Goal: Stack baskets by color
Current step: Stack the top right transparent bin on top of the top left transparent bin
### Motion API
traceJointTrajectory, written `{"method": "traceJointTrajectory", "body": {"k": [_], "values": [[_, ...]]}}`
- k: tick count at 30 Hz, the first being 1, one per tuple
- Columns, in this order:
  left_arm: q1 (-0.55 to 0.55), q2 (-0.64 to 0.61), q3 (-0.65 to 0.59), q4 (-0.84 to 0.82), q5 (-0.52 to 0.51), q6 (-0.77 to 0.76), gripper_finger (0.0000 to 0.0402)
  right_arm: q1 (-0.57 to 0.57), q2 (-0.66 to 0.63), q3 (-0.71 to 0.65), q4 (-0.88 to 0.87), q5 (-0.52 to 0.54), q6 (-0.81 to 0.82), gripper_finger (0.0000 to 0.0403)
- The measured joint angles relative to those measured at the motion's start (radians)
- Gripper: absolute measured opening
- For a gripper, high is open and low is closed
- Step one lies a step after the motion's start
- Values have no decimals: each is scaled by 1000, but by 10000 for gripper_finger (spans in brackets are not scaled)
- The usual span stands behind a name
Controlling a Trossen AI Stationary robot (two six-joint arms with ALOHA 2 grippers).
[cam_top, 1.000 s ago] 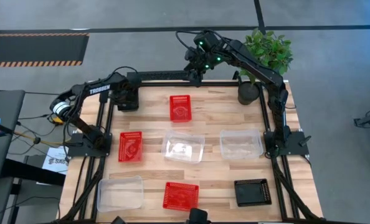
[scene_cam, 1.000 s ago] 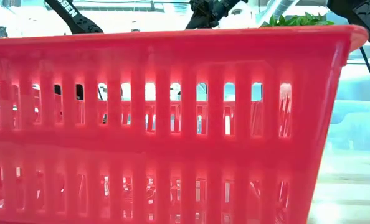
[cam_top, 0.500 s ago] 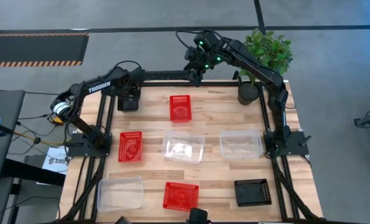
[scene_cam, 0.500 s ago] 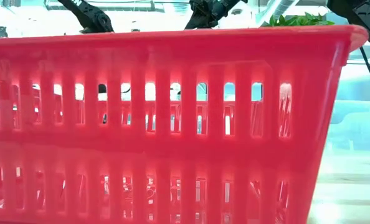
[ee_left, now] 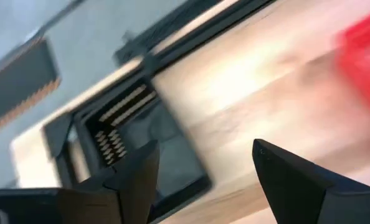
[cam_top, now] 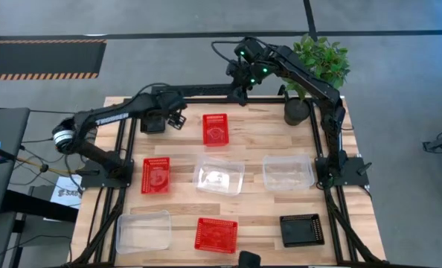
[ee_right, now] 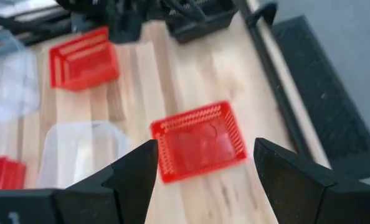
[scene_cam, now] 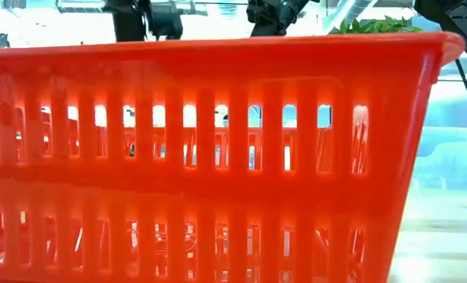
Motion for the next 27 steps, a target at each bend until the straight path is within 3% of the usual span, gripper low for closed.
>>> {"method": "traceJointTrajectory", "body": {"k": [8, 14, 17, 21, 27], "values": [[-185, -216, -117, 242, 126, 179, 231, 75, -74, -1, -157, 8, 0, 286], [-325, -377, -295, 554, 194, 277, 228, 208, -194, -55, -168, 146, 86, 286], [-394, -429, -386, 739, 261, 332, 228, 288, -293, -188, -139, 252, 184, 286], [-469, -448, -479, 937, 269, 423, 228, 420, -438, -444, -98, 452, 389, 286], [-500, -389, -508, 984, 259, 612, 228, 606, -604, -770, -85, 530, 846, 286]]}}
